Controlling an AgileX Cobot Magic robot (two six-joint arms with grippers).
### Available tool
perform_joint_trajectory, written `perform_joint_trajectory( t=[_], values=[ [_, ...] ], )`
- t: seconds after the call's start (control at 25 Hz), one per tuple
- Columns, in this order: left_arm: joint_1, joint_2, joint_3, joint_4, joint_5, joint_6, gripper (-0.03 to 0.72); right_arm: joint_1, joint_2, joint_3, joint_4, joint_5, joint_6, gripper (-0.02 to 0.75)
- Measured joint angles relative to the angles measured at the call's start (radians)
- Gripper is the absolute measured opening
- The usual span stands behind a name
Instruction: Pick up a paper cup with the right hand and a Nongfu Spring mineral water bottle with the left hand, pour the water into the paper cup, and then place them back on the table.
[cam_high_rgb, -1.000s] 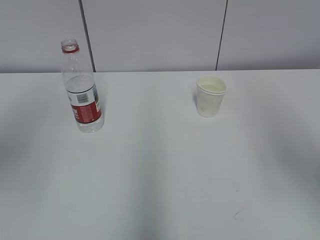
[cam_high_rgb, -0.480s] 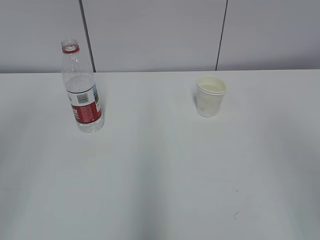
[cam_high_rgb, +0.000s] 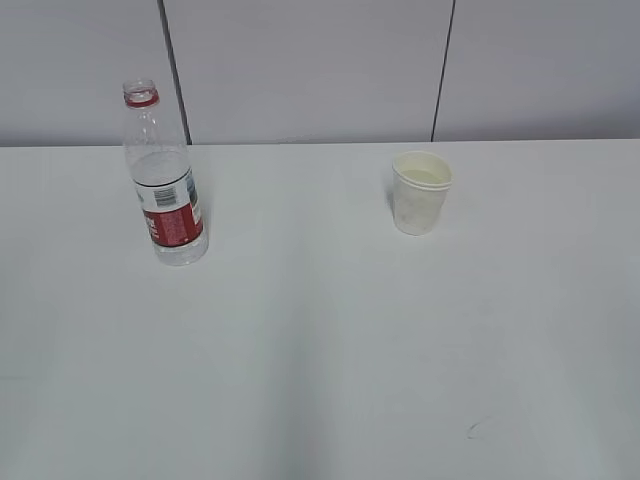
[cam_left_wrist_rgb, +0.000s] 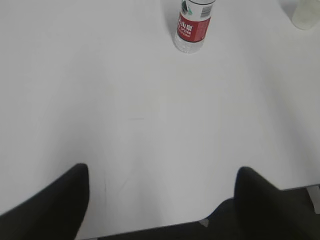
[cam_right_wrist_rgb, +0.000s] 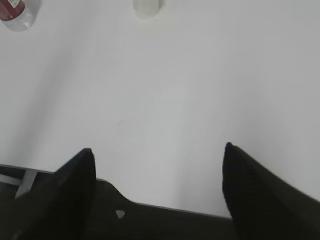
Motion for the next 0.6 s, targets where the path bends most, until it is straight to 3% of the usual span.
perform_joint_trajectory(
  t=[0.32,0.6],
  values=[
    [0.000,-0.216,0.101,0.000,-0.009,0.002,0.544,0.000,-0.149,0.086,0.000,-0.048,-0.078,0.588],
    [0.000,-0.233,0.164,-0.013,-0.108,0.039,0.544,0.000,-0.149,0.132,-0.016,-0.085,-0.115,0.588]
  ],
)
